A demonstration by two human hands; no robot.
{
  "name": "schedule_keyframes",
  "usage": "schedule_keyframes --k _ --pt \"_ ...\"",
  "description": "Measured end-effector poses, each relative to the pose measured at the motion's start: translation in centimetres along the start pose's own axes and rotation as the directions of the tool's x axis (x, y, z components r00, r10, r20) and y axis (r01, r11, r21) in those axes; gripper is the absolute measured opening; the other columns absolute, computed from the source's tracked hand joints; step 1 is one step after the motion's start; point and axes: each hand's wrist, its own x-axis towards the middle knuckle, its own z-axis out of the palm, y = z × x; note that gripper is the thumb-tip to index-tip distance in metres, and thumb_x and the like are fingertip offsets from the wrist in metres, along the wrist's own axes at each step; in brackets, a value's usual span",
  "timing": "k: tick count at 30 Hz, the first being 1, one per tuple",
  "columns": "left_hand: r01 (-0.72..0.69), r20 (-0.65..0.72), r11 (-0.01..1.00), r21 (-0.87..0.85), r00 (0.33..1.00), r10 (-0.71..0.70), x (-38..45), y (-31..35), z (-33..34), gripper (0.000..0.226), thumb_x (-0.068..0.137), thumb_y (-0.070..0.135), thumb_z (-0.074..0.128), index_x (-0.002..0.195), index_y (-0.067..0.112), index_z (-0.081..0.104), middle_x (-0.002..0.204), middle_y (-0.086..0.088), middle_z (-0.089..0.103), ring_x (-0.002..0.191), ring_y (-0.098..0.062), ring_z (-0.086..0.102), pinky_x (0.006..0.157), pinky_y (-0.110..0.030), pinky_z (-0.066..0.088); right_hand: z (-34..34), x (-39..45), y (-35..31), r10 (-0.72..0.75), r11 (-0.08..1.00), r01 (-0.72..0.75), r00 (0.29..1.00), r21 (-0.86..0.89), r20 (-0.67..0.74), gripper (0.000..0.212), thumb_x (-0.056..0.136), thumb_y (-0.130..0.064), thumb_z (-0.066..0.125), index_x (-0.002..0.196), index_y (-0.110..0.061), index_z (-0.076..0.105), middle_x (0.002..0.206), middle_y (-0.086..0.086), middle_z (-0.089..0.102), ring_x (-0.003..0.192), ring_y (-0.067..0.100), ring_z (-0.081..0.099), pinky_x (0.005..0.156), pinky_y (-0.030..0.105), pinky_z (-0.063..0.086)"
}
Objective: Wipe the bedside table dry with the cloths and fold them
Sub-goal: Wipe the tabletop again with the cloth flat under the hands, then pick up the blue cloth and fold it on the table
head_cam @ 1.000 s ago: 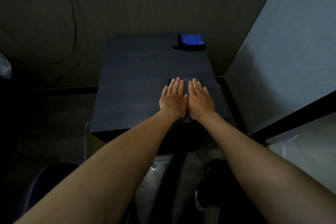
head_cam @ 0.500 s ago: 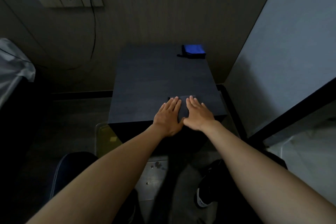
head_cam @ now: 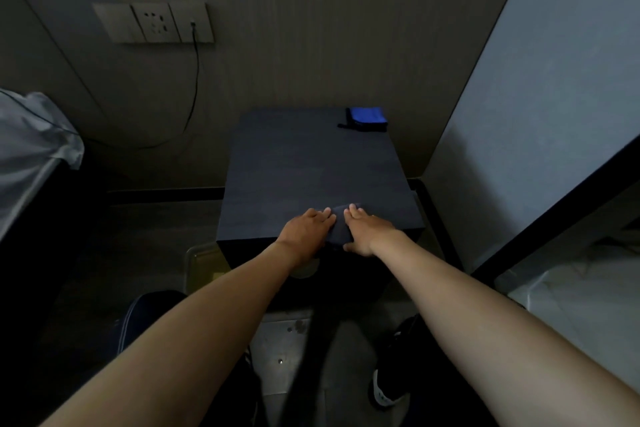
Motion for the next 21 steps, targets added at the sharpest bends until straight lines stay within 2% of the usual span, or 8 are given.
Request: schedule_keyframes --k 3,6,10,12,14,17,21 --pt "0.046 -0.046 0.996 -0.071 0.998 -0.05 -0.4 -0.4 -0.6 0.041 0.096 0.029 0.057 0.136 0.019 0.051 0.129 -0.012 0.058 0.116 -0.03 0.059 0.092 -0.04 0.051 0.8 -0.6 -0.3 -0.035 0.999 0.037 0.998 0.037 -0.06 0.098 0.086 -0.044 0.069 0.157 -0.016 0.008 0.166 0.002 -0.001 0.148 0.031 0.023 0.111 0.047 0.036" --pt "0.085 -0.06 0.971 -0.222 0.993 -0.1 -0.6 -1.5 -1.0 0.035 0.09 0.036 0.064 0.121 0.023 0.055 0.113 -0.009 0.067 0.102 -0.031 0.064 0.083 -0.04 0.052 0.6 -1.0 -0.4 -0.077 0.995 0.081 0.995 0.059 -0.066 0.101 0.079 -0.05 0.074 0.155 -0.016 0.016 0.165 0.002 0.006 0.149 0.028 0.022 0.111 0.046 0.035" --pt "0.089 -0.079 0.903 -0.42 0.988 -0.134 -0.9 -2.8 -2.0 0.021 0.086 0.039 0.07 0.1 0.028 0.06 0.101 0.001 0.07 0.093 -0.021 0.065 0.08 -0.038 0.053 -1.2 -1.3 -0.9 -0.137 0.979 0.156 0.98 0.132 -0.144 0.088 0.081 -0.05 0.072 0.151 -0.016 0.031 0.157 0.004 0.031 0.143 0.027 0.034 0.11 0.042 0.038" --pt "0.068 -0.1 0.879 -0.472 0.987 -0.13 -0.8 -3.6 -2.6 0.013 0.088 0.036 0.07 0.095 0.025 0.068 0.093 0.004 0.071 0.089 -0.018 0.066 0.076 -0.032 0.051 -2.4 -1.4 -1.3 -0.152 0.968 0.178 0.976 0.176 -0.153 0.089 0.084 -0.051 0.07 0.155 -0.017 0.027 0.16 0.003 0.031 0.145 0.026 0.033 0.112 0.041 0.036" --pt "0.07 -0.094 0.885 -0.46 0.987 -0.127 -0.8 -4.3 -3.4 0.011 0.091 0.032 0.068 0.086 0.024 0.072 0.075 0.007 0.064 0.076 -0.016 0.063 0.068 -0.028 0.042 -3.6 -1.4 -1.7 -0.163 0.963 0.19 0.975 0.189 -0.148 0.089 0.086 -0.053 0.068 0.156 -0.02 0.026 0.159 0.004 0.033 0.144 0.026 0.034 0.111 0.04 0.037" --pt "0.067 -0.115 0.876 -0.477 0.984 -0.138 -0.8 -5.2 -4.6 0.034 0.095 0.031 0.064 0.062 0.03 0.06 0.054 0.011 0.051 0.055 -0.008 0.05 0.06 -0.028 0.036 -5.3 -1.3 -2.2 -0.141 0.955 0.181 0.974 0.237 -0.175 0.079 0.083 -0.058 0.069 0.149 -0.025 0.04 0.15 0.004 0.046 0.134 0.026 0.046 0.102 0.039 0.045" --pt "0.077 -0.133 0.849 -0.523 0.976 -0.171 -0.9 -5.9 -6.0 0.041 0.095 0.038 0.061 0.055 0.026 0.059 0.05 0.009 0.052 0.051 -0.005 0.05 0.058 -0.03 0.04 -6.9 -1.8 -2.5 -0.16 0.913 0.23 0.962 0.336 -0.221 0.058 0.084 -0.053 0.07 0.132 -0.023 0.059 0.133 0.002 0.06 0.119 0.023 0.057 0.088 0.033 0.048"
